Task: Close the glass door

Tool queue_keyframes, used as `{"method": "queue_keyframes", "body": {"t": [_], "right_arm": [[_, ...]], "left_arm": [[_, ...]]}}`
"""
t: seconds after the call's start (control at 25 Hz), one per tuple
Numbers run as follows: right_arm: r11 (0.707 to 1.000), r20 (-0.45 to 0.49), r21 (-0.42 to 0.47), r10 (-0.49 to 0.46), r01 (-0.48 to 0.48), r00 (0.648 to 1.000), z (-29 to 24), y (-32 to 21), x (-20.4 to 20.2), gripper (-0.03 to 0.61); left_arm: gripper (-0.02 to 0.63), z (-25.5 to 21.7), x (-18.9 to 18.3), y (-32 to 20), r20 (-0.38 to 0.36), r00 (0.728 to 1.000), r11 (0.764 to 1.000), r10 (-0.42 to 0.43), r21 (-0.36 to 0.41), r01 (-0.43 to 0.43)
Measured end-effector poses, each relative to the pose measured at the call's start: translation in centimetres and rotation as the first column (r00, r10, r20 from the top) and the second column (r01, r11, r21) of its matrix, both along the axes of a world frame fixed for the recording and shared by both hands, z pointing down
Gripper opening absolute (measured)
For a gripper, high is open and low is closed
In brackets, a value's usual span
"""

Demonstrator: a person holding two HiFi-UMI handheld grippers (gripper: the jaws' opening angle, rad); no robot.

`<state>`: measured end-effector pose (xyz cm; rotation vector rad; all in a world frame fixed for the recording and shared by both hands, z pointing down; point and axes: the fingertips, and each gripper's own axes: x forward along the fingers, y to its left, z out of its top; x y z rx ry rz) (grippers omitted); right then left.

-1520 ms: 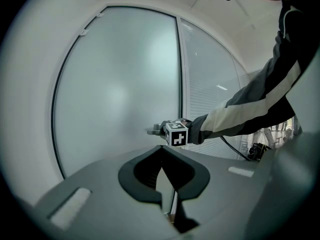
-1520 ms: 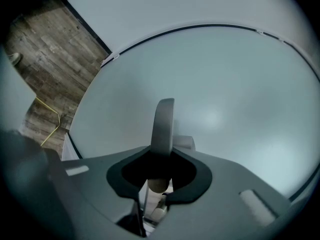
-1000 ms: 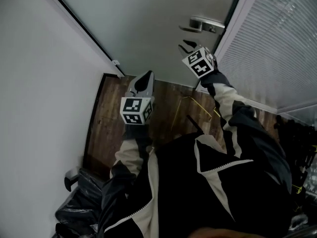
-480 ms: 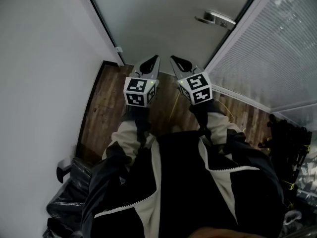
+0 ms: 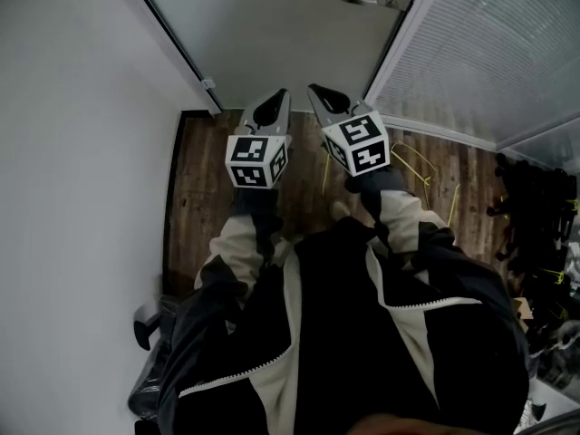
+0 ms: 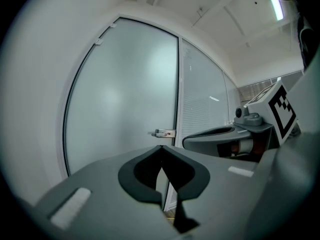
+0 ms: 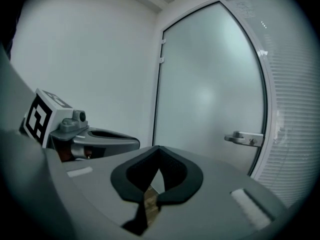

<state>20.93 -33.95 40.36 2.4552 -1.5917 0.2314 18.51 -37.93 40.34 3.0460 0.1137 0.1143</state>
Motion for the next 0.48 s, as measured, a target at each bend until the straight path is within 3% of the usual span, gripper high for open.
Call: {"method": "queue_keyframes", "body": {"t": [0.48], "right_arm": [[0.998,0.007,-0.011,0.055,-0.055,0.998,1.1,1.0,-3.4,0.002]], "left_arm": [[0.011,0.6,-2.9,0.7,0.001,0.999,0.999,0.042,-0.006,-0.042]]}}
